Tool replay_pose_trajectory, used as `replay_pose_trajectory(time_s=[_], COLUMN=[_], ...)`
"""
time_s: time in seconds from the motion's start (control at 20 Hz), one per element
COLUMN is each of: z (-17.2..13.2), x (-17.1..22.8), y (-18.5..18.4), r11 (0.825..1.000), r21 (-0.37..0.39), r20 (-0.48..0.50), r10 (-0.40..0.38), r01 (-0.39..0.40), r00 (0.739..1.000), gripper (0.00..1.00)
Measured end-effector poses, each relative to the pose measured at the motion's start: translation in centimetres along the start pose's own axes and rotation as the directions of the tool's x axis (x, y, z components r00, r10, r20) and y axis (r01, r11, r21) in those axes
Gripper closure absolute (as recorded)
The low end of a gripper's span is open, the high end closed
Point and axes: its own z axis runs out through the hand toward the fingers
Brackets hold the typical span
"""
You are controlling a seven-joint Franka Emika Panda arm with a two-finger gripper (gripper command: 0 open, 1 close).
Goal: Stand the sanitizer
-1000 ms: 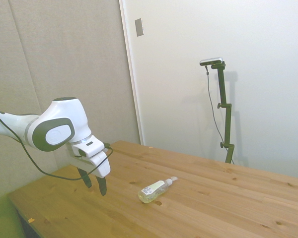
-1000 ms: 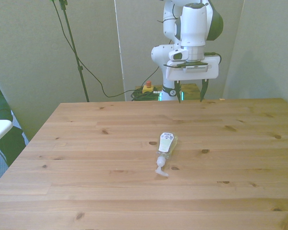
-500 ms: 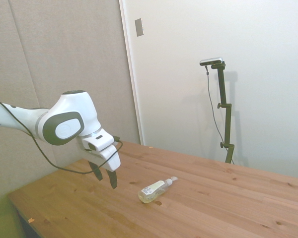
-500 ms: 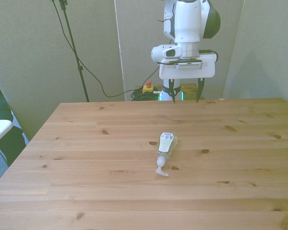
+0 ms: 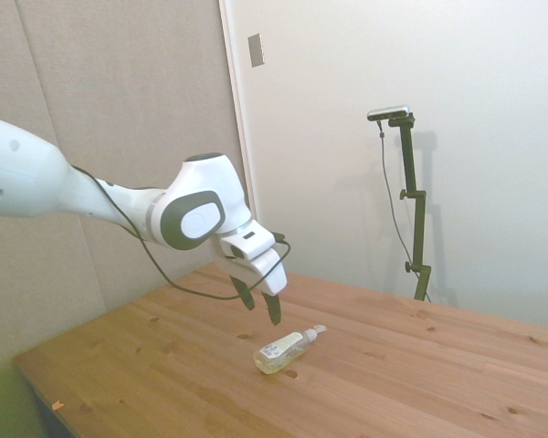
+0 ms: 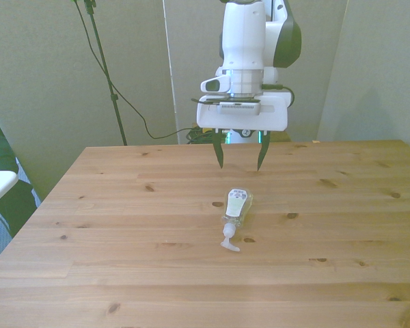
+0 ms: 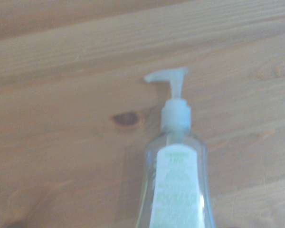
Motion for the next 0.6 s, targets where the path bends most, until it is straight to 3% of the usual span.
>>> replay_pose_trajectory(time_s=[0.25,0.6], z=[2.7,7.7], x=[4.3,4.9], y=[-2.6,-6.5], r11=[0.997,0.998], r21=[0.013,-0.015], r20=[-0.034,-0.026], r10=[0.073,0.054], r01=[-0.072,-0.055], r00=[0.997,0.998], gripper=[0.0,0.0])
